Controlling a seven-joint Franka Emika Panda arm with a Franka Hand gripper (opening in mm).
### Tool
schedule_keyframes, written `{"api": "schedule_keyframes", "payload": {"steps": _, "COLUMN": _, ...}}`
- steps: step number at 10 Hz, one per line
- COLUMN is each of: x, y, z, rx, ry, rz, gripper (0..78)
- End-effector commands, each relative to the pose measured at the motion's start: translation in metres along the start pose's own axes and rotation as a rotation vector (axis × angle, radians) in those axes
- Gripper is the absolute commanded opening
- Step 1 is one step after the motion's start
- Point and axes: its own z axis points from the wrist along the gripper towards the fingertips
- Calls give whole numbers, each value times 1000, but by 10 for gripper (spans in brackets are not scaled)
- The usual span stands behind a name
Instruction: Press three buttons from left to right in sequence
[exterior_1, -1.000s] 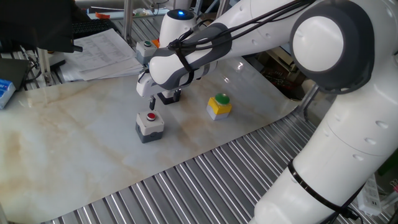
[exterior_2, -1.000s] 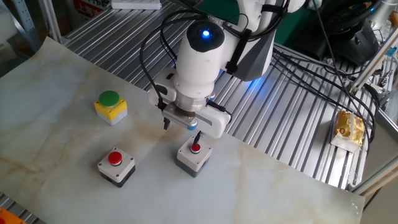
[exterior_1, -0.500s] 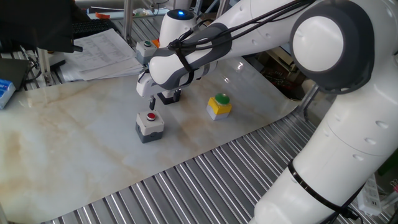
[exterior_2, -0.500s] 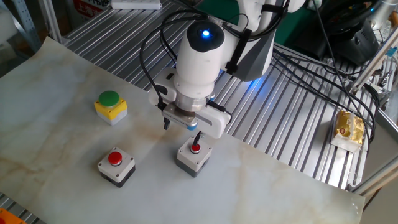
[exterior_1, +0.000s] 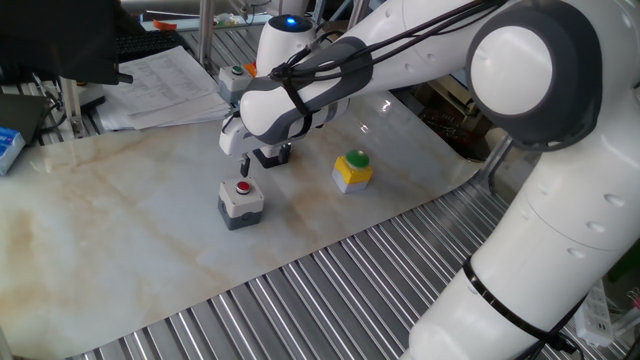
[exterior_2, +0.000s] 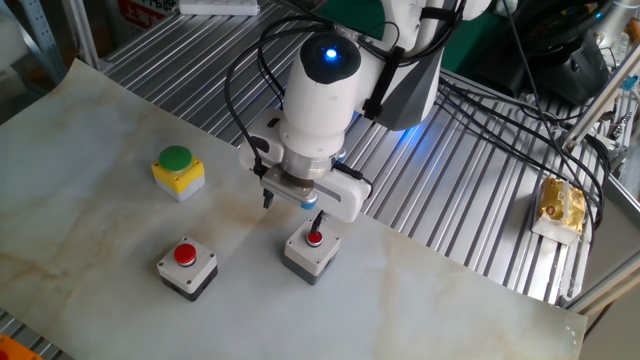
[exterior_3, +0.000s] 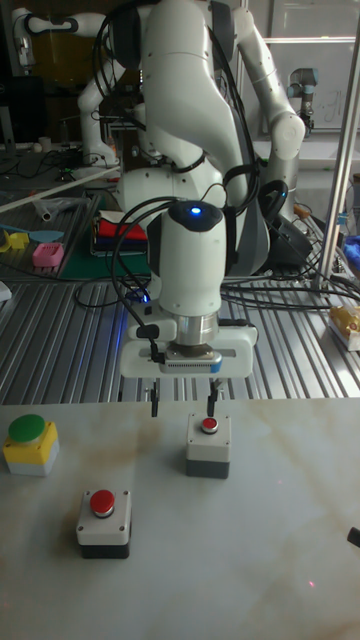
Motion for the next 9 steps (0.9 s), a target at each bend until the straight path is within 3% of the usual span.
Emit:
{"api": "schedule_keyframes", "payload": {"steps": 1, "x": -6, "y": -10, "z": 13, "rx": -8, "ry": -20, "rz": -9, "gripper": 774}}
{"api": "schedule_keyframes", "payload": {"steps": 2, "x": -5, "y": -10, "z": 13, "rx": -8, "ry": -20, "rz": -9, "gripper": 774}}
{"api": "schedule_keyframes", "payload": {"steps": 3, "x": 5, "y": 8, "z": 4, "rx": -3, "ry": -13, "rz": 22, "gripper": 774}}
{"api": "schedule_keyframes", "payload": {"steps": 5, "x": 10, "y": 20, "z": -1, "rx": 0, "ry": -7, "rz": 44, "gripper": 774}}
{"api": "schedule_keyframes", "payload": {"steps": 9, "x": 3, "y": 9, "z": 10, "rx": 1, "ry": -20, "rz": 40, "gripper": 774}}
